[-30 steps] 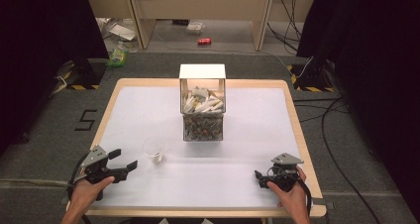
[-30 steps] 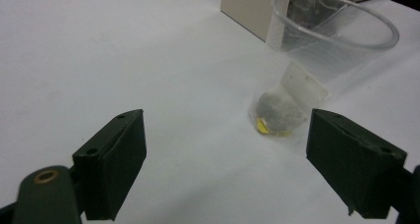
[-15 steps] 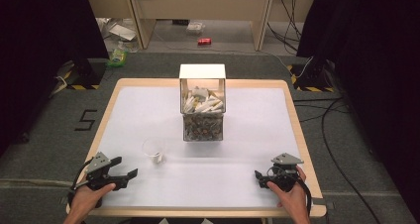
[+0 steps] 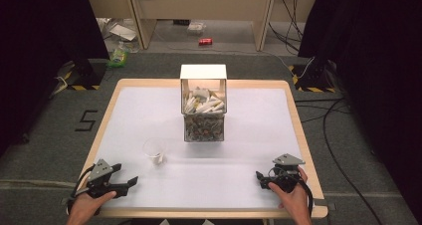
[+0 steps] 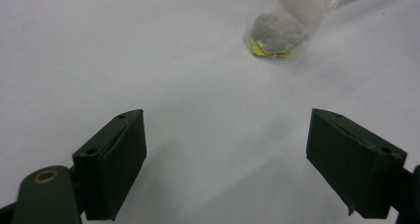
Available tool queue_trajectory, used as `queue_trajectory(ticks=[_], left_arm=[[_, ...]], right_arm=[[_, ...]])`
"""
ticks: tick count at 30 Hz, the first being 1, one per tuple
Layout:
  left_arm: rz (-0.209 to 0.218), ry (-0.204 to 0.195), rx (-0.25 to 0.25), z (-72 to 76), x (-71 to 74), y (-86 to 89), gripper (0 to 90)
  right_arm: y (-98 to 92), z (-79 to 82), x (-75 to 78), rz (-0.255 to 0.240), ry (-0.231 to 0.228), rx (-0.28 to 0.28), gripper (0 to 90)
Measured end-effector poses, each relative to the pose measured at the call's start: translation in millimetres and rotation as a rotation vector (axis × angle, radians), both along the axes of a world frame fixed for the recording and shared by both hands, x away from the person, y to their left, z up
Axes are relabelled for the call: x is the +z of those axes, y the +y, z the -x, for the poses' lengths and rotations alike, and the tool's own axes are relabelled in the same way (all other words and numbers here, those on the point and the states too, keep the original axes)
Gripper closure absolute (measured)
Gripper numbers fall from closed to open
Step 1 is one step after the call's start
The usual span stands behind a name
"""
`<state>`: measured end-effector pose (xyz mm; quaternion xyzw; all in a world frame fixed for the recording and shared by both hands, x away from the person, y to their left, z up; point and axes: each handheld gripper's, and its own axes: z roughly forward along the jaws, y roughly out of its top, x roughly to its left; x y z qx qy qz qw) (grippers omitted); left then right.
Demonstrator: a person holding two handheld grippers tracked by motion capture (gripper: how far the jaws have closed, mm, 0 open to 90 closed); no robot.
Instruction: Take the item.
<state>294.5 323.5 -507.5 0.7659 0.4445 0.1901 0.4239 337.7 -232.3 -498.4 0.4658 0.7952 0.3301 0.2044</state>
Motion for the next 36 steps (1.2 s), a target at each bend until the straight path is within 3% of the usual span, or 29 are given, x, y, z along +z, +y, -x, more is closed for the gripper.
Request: queue_trajectory(ticks=[8,12,16,28,36], left_arm=[[-0.024,-0.005,0.008,7.2,-5.8,-2.7,15.3],[-0.015,-0.022,0.026,12.5,-8.2,-2.2,15.3],[-0.032,-0.043,0.037,17.3,-10.2,-3.4,15.1],[-0.002,-0.106,0.084,29.6,-18.3,-5.2,14.8],[0.009,-0.118,0.085,30.2,-20.1,-4.8,14.6]], right_arm=[[0.1,0.1,0.0,0.000,0.000,0.000,6.4],[0.0,0.0,0.0,0.000,0.001,0.000,6.5],[0.1,0.1,0.0,0.000,0.001,-0.001,6.4],[0.1,0.1,0.0,0.000,0.000,0.000,6.5],[0.0,0.1,0.0,0.000,0.000,0.000,6.5]])
